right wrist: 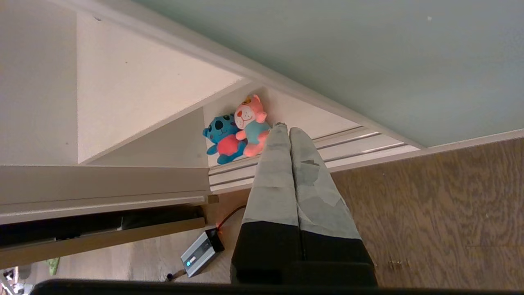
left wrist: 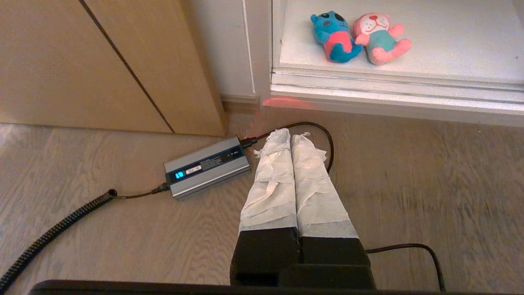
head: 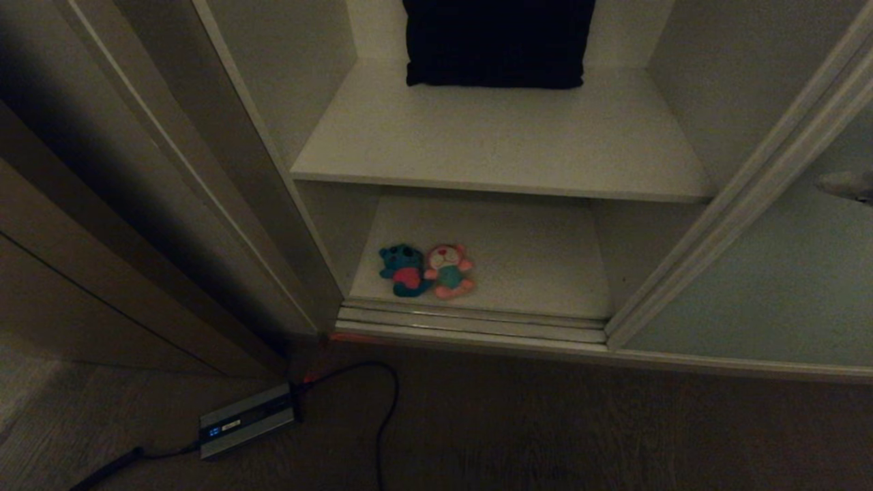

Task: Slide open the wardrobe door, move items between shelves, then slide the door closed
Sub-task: Close the door

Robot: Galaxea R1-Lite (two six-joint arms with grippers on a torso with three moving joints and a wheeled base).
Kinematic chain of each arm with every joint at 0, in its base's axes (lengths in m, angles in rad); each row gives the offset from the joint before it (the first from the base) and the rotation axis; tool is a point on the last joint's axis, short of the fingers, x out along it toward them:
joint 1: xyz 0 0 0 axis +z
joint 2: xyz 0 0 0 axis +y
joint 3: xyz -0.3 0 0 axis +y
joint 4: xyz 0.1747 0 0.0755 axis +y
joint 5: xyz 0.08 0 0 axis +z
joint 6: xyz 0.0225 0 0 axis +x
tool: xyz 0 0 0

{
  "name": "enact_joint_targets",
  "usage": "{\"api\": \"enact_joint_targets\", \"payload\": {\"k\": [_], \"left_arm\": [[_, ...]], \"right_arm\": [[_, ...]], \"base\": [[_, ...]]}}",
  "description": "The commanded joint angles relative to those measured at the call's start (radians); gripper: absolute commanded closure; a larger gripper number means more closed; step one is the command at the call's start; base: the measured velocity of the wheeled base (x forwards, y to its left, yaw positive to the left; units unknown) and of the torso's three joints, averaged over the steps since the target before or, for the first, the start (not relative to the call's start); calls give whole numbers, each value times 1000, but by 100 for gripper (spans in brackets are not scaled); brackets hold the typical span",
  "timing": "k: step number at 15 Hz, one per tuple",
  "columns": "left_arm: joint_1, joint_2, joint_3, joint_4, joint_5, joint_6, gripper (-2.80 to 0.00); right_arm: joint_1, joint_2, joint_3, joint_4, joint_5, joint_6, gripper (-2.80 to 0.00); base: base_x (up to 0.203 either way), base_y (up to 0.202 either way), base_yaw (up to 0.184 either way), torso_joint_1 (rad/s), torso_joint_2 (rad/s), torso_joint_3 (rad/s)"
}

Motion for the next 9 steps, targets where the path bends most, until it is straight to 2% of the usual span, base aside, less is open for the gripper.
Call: {"api": "enact_joint_targets", "payload": {"k": [1,9], "left_arm": [[0,0,-1,0,1,0,0],[0,0,-1,-1,0,0,0]], "right_arm": [[2,14,-1,-2,5,2,0],[43,55,-4,-75,-2,1,0]], "base": [[0,0,0,0,0,0],[0,0,0,0,0,0]]}}
